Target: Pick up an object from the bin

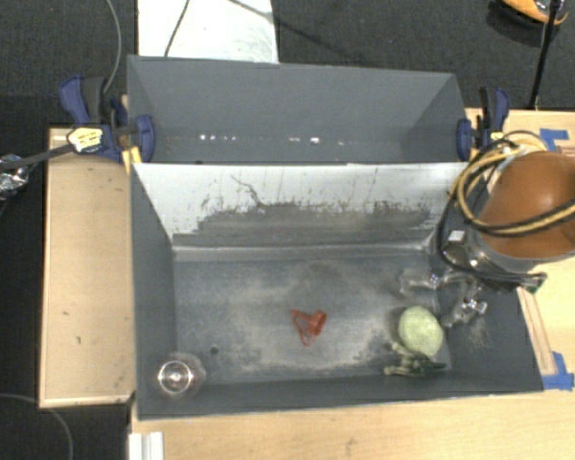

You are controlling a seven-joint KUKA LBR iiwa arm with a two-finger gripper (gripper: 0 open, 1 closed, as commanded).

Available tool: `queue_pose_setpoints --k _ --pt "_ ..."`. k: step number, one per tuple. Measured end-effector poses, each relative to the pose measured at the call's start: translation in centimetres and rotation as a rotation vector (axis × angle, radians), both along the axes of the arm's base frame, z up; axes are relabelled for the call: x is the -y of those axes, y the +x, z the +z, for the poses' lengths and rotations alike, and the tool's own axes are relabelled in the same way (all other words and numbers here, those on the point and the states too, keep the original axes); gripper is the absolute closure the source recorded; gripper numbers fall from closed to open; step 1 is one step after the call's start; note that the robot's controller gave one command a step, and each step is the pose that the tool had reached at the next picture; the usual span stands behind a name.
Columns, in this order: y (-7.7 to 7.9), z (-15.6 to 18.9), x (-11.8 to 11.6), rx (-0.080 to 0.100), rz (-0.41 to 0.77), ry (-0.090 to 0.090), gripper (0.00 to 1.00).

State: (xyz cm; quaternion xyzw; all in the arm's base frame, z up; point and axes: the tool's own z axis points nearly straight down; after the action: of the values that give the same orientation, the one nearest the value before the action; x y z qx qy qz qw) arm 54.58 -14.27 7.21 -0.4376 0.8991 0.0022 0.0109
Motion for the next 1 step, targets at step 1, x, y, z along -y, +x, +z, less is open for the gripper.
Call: queue_pose_setpoints --k 1 --pt "-3.09 0.17 -0.12 0.011 -0.012 0.001 0.0"
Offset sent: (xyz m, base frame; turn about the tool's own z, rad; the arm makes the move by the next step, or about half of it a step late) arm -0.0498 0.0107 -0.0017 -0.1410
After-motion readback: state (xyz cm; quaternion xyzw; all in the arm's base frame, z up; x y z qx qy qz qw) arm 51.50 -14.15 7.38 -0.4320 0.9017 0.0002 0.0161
